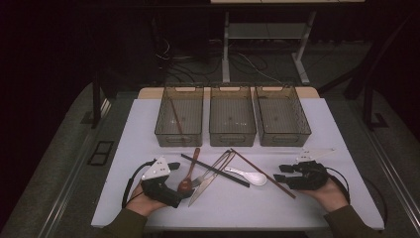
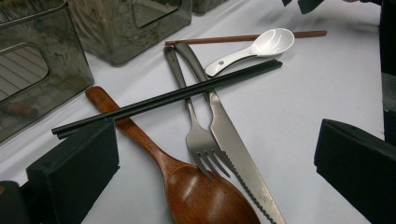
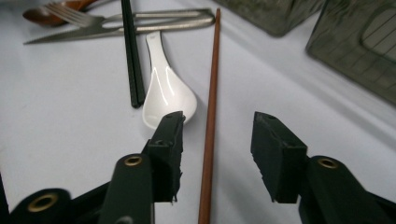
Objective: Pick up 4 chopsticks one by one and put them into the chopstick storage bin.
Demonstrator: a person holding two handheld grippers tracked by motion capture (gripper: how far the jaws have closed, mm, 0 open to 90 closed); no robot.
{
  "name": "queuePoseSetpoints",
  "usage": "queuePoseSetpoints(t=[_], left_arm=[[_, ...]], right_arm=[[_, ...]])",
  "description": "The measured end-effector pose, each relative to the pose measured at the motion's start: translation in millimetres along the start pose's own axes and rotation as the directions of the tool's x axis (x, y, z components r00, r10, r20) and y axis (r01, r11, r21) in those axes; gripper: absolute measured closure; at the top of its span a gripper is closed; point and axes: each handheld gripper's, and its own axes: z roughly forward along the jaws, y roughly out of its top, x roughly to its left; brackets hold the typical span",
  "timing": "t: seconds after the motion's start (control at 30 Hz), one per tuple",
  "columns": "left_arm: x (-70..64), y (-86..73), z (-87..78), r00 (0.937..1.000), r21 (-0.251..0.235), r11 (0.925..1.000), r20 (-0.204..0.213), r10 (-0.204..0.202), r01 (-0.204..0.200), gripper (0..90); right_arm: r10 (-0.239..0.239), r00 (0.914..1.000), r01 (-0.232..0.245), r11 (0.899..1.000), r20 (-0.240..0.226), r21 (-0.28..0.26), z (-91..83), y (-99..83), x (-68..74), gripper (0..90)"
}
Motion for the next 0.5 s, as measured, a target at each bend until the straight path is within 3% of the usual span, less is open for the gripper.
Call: queuePoseSetpoints(t=[0.5], left_arm=[[-1.2,0.0,0.5,1.0000,0.000,1.0000,0.002,-0.007,0.007,0.0]], right_arm=[[-0.036,0.9992,0.034,0.992,0.019,0.124,20.9,-3.6,2.8,72.9]])
